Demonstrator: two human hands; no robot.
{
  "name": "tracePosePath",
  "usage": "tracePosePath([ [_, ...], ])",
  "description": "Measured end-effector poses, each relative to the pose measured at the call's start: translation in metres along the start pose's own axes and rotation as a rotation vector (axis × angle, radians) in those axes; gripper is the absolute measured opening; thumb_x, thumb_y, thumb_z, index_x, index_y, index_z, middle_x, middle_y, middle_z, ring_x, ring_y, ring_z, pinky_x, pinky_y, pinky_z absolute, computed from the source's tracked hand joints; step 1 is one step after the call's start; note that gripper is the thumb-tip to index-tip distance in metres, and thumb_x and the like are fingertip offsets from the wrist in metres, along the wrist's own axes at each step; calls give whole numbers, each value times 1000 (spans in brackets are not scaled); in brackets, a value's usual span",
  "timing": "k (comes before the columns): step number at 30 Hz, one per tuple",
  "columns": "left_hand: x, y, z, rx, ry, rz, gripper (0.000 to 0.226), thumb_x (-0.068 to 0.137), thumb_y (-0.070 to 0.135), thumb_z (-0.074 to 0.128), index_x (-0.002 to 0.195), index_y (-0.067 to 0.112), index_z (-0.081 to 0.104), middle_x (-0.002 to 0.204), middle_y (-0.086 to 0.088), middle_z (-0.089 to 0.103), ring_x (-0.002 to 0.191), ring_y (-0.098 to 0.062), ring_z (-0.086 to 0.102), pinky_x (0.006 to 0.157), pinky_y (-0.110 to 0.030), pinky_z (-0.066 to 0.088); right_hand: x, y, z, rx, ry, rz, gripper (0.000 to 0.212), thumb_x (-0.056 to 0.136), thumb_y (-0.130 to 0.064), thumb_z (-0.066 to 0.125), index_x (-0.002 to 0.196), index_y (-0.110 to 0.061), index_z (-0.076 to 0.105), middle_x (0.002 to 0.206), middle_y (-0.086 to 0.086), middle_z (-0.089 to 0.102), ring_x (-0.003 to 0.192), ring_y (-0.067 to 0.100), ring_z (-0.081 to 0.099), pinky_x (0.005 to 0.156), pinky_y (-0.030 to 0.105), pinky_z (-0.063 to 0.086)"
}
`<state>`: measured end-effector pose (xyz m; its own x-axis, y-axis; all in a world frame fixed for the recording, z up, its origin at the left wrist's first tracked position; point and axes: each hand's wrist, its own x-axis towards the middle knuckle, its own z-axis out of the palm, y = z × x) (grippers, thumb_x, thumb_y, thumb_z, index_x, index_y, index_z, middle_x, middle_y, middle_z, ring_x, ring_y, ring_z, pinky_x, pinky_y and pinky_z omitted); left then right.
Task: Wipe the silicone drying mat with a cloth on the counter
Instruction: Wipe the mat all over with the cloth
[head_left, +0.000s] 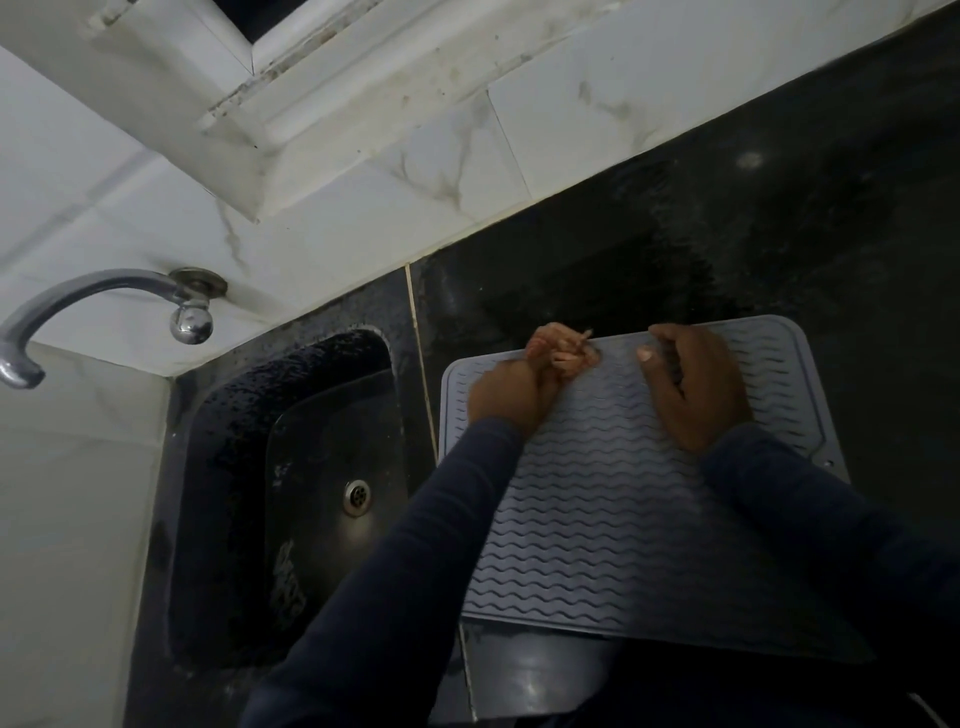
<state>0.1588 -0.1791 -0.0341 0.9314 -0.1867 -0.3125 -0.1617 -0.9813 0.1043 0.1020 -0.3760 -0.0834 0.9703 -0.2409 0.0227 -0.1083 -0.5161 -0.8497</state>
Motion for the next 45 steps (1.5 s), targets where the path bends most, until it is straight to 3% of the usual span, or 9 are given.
tracePosePath([
  [6, -2, -66, -12, 113, -25, -181, 50, 92, 62, 36, 110, 22, 62, 92, -3, 65, 75, -21, 57, 67, -30, 39, -1, -2, -1, 23, -10, 14, 40, 96, -42, 48, 124, -14, 54, 119, 7, 56, 110, 21, 50, 98, 43, 42],
  [15, -12, -78, -24, 99, 13, -329, 48, 92, 63, 36, 116, 28, 59, 104, -7, 68, 93, -29, 65, 76, -34, 48, 0, -4, -4, -28, -50, 15, 35, 96, -39, 50, 118, -13, 57, 112, 7, 57, 106, 24, 51, 95, 41, 40],
  [19, -19, -8, -15, -292, 152, -53, 42, 95, 62, 33, 121, 38, 53, 94, 5, 66, 88, -18, 65, 77, -28, 47, -2, -10, -7, -16, -53, 32, 35, 97, -35, 51, 125, -14, 54, 119, 5, 55, 113, 21, 48, 101, 41, 36],
  [22, -28, 65, 4, -216, 19, 231, 35, 97, 47, 41, 125, 27, 49, 97, -4, 64, 83, -20, 59, 76, -34, 49, -3, -9, -7, 48, -32, 57, 42, 97, -40, 47, 131, -16, 50, 124, 5, 55, 114, 18, 48, 96, 32, 35],
  [25, -34, 89, 20, -145, -80, 277, 41, 96, 46, 43, 124, 16, 53, 109, -12, 63, 92, -29, 60, 79, -38, 50, -3, -4, -8, 124, 40, 63, 48, 92, -42, 46, 129, -12, 52, 122, 9, 56, 112, 21, 51, 92, 29, 35],
  [29, -46, 9, 16, -222, -59, 100, 53, 90, 70, 23, 129, 40, 43, 107, -2, 63, 91, -17, 59, 81, -35, 48, -4, -4, -6, 11, 10, 20, 35, 95, -35, 54, 124, -14, 54, 119, 6, 54, 111, 22, 50, 97, 42, 41],
  [35, -60, -152, -10, 41, -10, -543, 53, 89, 70, 32, 122, 33, 50, 97, -6, 67, 82, -25, 64, 73, -36, 51, -2, -4, -5, -14, -2, 15, 33, 97, -33, 53, 124, -14, 55, 120, 7, 56, 113, 25, 50, 103, 50, 38],
  [41, -66, -25, 10, -365, 250, -70, 32, 98, 52, 35, 129, 47, 42, 79, 13, 62, 61, 2, 57, 56, -13, 41, 0, -6, 0, -100, -31, 21, 35, 98, -37, 50, 125, -17, 54, 123, 5, 56, 118, 24, 48, 108, 44, 27],
  [45, -80, 29, 37, -154, 33, 273, 56, 94, 59, 24, 132, 26, 48, 112, -6, 64, 93, -21, 61, 81, -35, 51, -1, -3, 0, -73, -19, 11, 40, 95, -44, 44, 124, -18, 53, 121, 6, 56, 116, 24, 48, 107, 47, 31],
])
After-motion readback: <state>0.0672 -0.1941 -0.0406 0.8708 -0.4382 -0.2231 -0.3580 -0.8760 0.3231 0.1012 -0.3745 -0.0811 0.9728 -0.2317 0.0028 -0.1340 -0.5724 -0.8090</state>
